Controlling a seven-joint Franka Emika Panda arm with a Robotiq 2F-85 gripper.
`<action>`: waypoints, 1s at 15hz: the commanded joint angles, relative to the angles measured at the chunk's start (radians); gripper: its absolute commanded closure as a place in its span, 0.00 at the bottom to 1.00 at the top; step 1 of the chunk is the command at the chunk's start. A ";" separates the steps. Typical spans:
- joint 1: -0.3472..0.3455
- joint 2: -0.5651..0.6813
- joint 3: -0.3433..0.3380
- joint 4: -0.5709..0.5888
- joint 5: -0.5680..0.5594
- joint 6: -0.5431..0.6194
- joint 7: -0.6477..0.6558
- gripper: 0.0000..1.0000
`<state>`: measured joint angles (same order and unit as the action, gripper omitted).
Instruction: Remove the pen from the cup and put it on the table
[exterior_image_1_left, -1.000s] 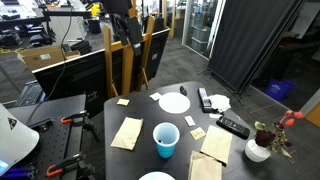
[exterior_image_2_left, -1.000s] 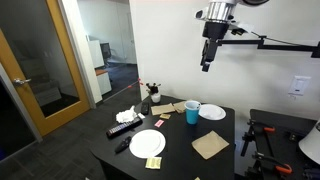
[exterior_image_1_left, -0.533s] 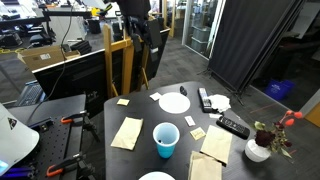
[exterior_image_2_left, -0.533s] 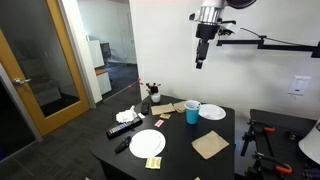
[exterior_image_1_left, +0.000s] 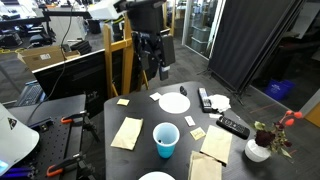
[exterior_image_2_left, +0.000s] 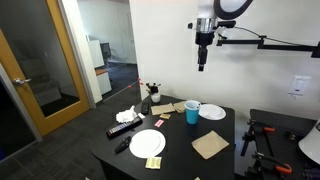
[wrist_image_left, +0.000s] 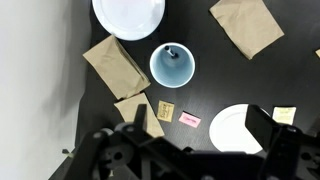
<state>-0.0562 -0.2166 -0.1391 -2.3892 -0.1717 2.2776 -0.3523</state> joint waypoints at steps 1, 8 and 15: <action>-0.031 0.063 -0.015 0.038 -0.026 -0.040 -0.029 0.00; -0.062 0.165 -0.052 0.038 0.016 -0.009 -0.115 0.00; -0.081 0.250 -0.044 0.029 0.143 0.067 -0.206 0.00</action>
<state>-0.1227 -0.0049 -0.1925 -2.3738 -0.0768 2.3129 -0.5071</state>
